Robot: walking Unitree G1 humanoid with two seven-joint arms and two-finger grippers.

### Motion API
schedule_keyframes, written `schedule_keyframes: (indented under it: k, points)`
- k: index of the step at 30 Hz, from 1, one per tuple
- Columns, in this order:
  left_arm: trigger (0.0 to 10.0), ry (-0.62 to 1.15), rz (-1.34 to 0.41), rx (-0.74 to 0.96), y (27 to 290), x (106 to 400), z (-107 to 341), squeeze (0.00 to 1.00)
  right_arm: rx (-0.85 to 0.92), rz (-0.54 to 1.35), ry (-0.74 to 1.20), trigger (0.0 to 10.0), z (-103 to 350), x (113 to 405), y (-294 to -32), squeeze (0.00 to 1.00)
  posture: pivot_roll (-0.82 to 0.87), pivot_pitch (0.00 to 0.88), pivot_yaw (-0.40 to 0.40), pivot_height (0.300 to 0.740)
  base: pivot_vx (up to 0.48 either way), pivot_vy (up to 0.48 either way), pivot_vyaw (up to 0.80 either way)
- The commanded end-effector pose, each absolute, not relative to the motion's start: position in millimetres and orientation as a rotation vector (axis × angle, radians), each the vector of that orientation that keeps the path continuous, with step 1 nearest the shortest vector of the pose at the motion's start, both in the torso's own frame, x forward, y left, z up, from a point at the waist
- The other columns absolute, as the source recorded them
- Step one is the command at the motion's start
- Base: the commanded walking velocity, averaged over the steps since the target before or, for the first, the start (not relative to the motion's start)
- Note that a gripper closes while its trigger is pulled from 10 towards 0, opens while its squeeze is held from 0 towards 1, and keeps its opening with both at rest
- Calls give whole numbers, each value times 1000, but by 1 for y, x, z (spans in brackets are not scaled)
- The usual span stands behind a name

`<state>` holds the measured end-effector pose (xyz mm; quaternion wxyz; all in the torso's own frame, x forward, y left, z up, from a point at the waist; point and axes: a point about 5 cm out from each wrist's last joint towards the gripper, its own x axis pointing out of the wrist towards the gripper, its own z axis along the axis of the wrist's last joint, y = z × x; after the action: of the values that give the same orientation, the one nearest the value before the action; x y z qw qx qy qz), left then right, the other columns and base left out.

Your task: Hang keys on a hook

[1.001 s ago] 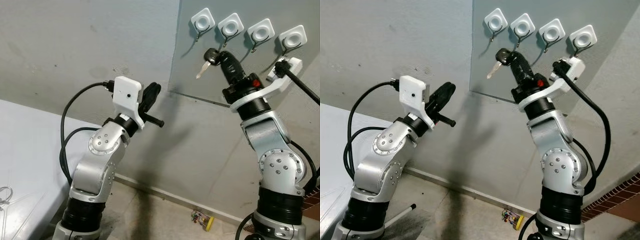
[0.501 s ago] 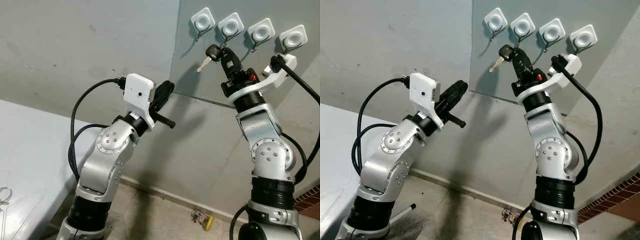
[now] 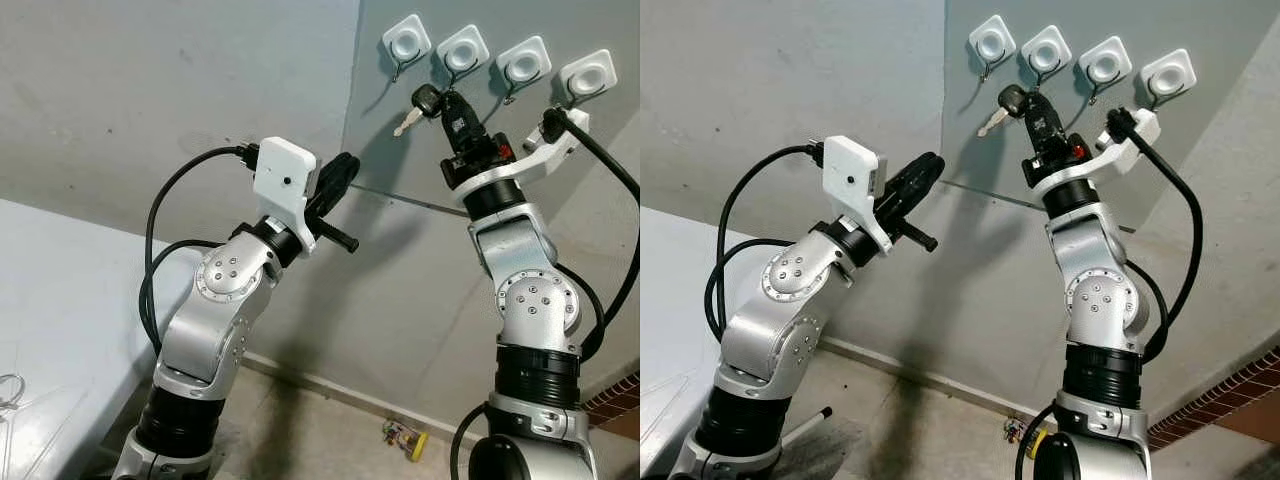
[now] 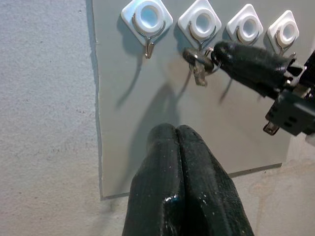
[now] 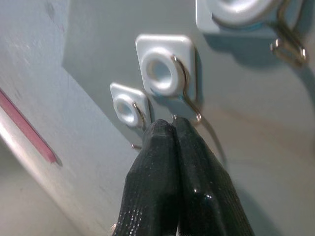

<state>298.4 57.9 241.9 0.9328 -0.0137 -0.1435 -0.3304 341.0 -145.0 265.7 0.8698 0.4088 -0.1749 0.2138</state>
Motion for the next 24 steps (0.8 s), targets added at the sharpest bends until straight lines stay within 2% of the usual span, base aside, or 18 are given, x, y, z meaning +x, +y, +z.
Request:
schedule_keyframes:
  k: [1,5,13,18,24]
  points:
    - [10000,-313,-702,-24,53,295,248,0,869,466,-395,10000,273,343,-144,0,-28,46,-23,740,0,0,0]
    - [10000,-311,-700,-24,54,295,248,0,875,480,-402,10000,275,342,-144,0,-25,51,-25,740,0,0,0]
    - [10000,-309,-691,-35,55,295,249,0,1030,458,-404,10000,276,345,-152,0,-24,55,-26,740,0,0,0]
    - [10000,-309,-686,-38,56,295,250,0,1192,433,-356,10000,272,352,-157,0,-18,61,-26,740,0,0,0]
    - [10000,-312,-668,-42,60,295,251,0,1266,407,-272,10000,261,359,-158,0,-15,65,-28,740,0,0,0]
